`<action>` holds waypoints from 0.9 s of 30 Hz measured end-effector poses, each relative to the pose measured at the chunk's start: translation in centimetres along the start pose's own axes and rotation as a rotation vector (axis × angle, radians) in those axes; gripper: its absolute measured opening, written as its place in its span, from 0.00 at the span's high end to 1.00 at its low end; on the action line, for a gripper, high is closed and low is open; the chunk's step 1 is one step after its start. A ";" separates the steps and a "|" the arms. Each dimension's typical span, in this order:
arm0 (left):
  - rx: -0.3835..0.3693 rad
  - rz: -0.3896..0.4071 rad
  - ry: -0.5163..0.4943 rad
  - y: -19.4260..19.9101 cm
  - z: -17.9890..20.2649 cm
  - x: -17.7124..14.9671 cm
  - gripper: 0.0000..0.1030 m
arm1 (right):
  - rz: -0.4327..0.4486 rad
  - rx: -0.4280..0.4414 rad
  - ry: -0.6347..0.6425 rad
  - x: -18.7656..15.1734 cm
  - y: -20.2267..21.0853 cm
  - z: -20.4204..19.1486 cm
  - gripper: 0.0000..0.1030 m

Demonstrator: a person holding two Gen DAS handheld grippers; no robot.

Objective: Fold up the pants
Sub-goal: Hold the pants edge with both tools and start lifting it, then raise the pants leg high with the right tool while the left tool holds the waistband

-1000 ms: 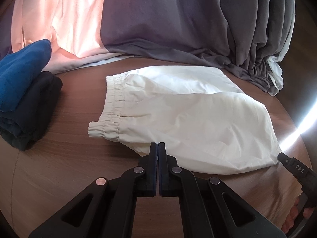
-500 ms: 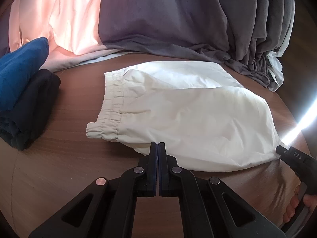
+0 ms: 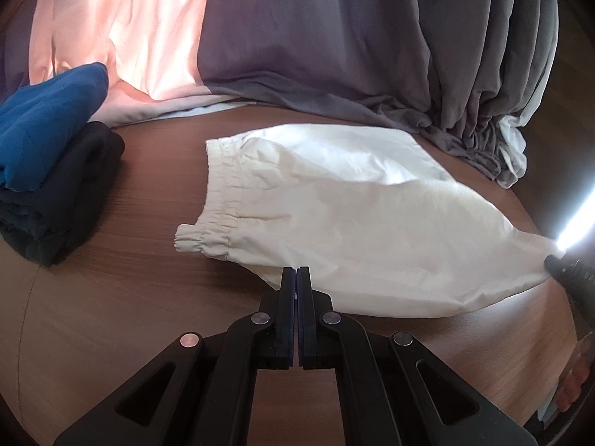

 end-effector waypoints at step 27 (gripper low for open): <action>-0.016 0.122 0.021 8.9 -1.4 0.4 0.97 | 0.167 0.130 0.077 -0.2 14.2 -5.4 0.94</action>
Point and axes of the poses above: each gripper's, at about its wrist camera, not at the fingertips, and y roughly against the way its jaws point, z to its right, x to its top, the point moved 2 cm from there along -y, roughly the way its jaws point, and after that the axes turned 15 degrees about -z, right-handed, at the moved point
